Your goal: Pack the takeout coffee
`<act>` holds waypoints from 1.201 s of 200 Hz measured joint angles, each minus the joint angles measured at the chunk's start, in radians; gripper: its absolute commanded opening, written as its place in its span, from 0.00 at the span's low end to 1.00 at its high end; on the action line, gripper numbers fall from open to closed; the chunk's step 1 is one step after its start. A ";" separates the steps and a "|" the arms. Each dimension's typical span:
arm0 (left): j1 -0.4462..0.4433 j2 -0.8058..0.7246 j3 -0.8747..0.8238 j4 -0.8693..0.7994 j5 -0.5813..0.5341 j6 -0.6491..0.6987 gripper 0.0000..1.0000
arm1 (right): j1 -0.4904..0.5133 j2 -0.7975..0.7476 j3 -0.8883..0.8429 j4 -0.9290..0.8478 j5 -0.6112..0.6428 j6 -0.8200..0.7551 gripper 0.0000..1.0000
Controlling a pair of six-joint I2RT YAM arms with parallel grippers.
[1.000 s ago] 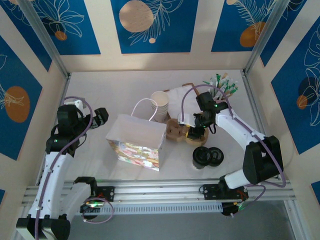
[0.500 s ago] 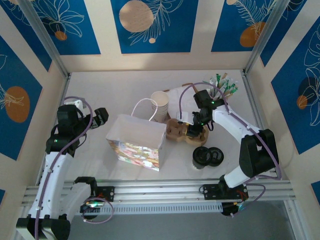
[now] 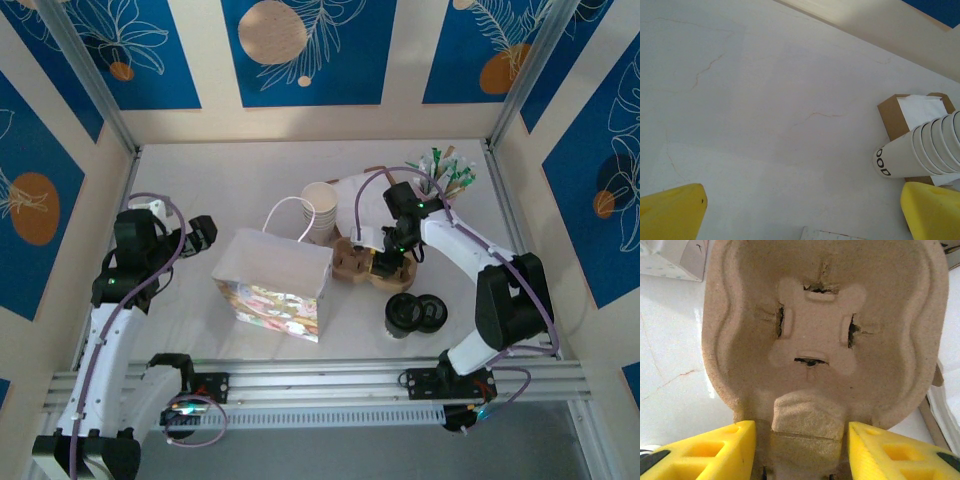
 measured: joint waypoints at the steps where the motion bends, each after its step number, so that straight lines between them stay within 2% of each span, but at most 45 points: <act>1: 0.000 0.000 0.000 0.000 0.000 0.000 0.99 | 0.000 0.000 0.000 0.000 0.000 0.000 0.51; 70: 0.000 0.000 0.000 0.000 0.000 0.000 0.99 | 0.006 0.004 0.000 0.000 0.020 0.000 0.49; 132: 0.000 0.000 0.000 0.000 0.000 0.000 0.99 | 0.017 0.008 0.006 -0.001 0.034 0.008 0.36; 190: 0.000 0.000 0.000 0.000 -0.001 0.000 0.99 | 0.022 0.003 0.015 -0.018 0.033 0.010 0.36; 240: 0.000 0.000 0.000 0.000 -0.001 0.000 0.99 | 0.021 -0.061 0.015 -0.018 0.014 0.024 0.37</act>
